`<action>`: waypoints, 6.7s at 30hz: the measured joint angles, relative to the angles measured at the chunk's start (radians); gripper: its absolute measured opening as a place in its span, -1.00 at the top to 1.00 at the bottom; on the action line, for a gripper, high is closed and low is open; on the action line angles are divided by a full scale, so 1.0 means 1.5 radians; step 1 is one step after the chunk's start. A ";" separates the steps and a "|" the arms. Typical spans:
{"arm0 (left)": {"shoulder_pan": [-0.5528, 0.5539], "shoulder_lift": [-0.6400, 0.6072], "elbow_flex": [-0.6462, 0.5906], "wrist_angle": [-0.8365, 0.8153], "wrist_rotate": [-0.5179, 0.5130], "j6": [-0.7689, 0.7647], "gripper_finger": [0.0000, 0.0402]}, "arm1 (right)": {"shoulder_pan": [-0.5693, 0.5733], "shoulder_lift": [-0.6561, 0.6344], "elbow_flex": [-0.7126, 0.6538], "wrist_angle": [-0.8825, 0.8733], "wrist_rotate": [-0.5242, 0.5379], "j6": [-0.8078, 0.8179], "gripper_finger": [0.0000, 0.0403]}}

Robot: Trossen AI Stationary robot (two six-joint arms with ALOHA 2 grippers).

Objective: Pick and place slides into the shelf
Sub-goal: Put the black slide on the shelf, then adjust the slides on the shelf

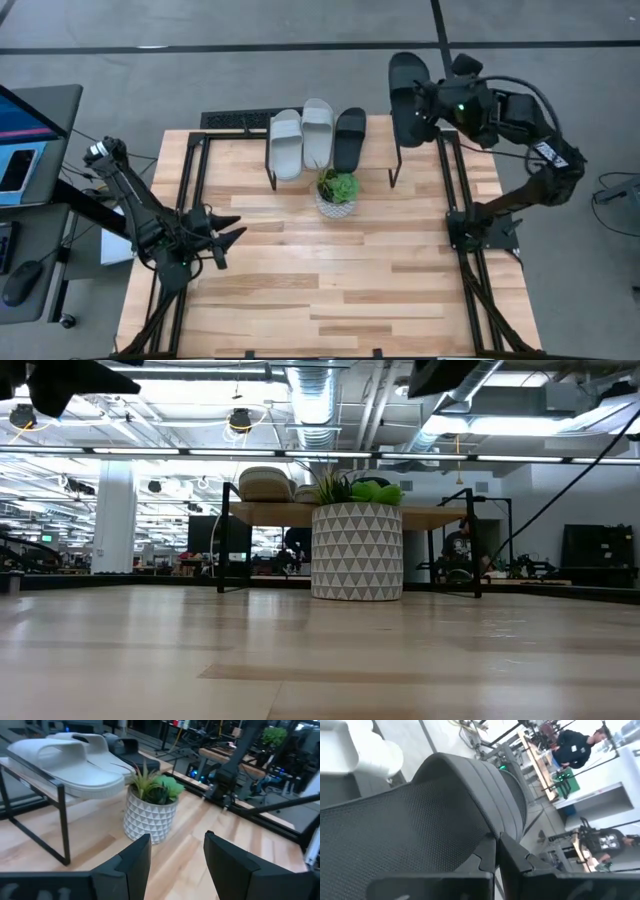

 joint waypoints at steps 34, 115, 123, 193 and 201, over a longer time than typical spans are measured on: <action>0.035 0.000 0.000 0.000 0.026 0.000 0.15 | -0.268 -0.088 -0.495 0.455 -0.289 -0.050 1.00; 0.035 0.000 0.000 -0.025 0.046 -0.004 0.15 | -0.218 0.020 -0.534 0.414 -0.269 0.010 0.13; 0.035 0.000 0.000 -0.025 0.046 -0.004 0.15 | -0.218 0.020 -0.534 0.414 -0.274 -0.002 -0.08; 0.346 -0.158 0.000 -0.176 -0.182 0.269 0.15 | -0.167 0.108 -0.205 0.301 -0.792 0.100 1.00; 0.373 -0.259 0.000 -0.176 -0.182 0.396 0.15 | -0.095 0.273 -0.023 0.146 -0.714 0.070 1.00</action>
